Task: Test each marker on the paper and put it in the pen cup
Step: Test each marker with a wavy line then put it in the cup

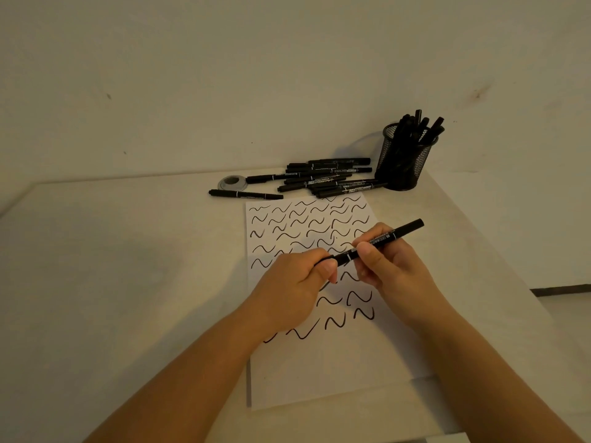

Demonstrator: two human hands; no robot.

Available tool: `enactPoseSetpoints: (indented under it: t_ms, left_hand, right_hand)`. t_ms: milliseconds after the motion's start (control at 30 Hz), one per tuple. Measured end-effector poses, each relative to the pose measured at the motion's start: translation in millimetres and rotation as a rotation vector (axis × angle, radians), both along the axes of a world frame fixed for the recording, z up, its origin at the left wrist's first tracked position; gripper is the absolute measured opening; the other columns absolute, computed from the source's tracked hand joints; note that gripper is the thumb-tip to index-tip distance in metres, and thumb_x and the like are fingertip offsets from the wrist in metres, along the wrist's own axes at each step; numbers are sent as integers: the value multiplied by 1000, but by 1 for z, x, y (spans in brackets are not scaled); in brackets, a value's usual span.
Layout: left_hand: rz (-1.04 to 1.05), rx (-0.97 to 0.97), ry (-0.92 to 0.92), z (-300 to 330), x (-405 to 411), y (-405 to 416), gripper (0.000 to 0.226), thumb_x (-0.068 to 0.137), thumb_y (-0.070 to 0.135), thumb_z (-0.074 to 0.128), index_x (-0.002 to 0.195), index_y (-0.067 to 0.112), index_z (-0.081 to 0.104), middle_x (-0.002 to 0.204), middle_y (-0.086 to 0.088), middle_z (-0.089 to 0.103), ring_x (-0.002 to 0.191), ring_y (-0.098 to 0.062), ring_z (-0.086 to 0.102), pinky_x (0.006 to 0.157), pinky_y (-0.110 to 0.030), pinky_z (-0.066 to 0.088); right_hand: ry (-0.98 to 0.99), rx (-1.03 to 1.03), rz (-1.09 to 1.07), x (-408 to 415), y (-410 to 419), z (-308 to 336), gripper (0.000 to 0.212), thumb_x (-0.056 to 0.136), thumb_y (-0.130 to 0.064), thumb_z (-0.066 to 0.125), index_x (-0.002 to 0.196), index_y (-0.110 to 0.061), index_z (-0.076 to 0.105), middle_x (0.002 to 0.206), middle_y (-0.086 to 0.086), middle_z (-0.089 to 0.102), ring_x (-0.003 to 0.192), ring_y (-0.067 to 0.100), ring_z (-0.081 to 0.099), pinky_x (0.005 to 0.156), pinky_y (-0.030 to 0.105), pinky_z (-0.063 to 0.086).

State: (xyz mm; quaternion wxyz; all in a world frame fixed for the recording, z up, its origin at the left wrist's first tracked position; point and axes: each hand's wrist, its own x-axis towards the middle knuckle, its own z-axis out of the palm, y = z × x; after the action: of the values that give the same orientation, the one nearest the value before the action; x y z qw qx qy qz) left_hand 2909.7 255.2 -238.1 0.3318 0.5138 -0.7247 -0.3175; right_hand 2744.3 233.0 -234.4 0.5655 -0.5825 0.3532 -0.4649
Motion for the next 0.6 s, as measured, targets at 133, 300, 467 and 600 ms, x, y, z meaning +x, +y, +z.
enactPoseSetpoints:
  t_ms: [133, 300, 467, 600]
  left_hand:
    - [75, 1, -66, -3, -5, -2, 26, 94, 35, 37, 73, 35, 51, 44, 8, 36, 37, -6, 34, 43, -19, 26]
    - [162, 0, -182, -6, 0, -3, 25, 92, 43, 38, 87, 29, 59, 47, 8, 40, 40, -4, 39, 43, -17, 24]
    - [178, -25, -289, 4, 8, -7, 24, 91, 46, 40, 87, 29, 56, 56, 9, 49, 47, -5, 42, 47, -20, 31]
    - [162, -128, -422, 24, 9, -21, 26, 91, 48, 37, 89, 30, 56, 59, 11, 50, 52, -4, 46, 49, -21, 31]
  right_hand:
    - [216, -59, -257, 6, -1, -4, 14, 89, -25, 52, 79, -20, 58, 54, -9, 60, 49, 0, 50, 49, 10, 41]
    - [609, -413, -582, 4, 1, -6, 11, 84, -31, 58, 74, -26, 59, 66, -11, 56, 58, 9, 51, 52, 12, 40]
    - [1005, -862, -468, 5, -2, 7, 30, 70, -12, 78, 98, -10, 69, 92, 7, 61, 71, 18, 58, 50, 23, 48]
    - [1137, -1103, -316, 0, -20, 31, 27, 63, -14, 83, 86, -10, 71, 78, 5, 64, 64, 20, 59, 46, 24, 45]
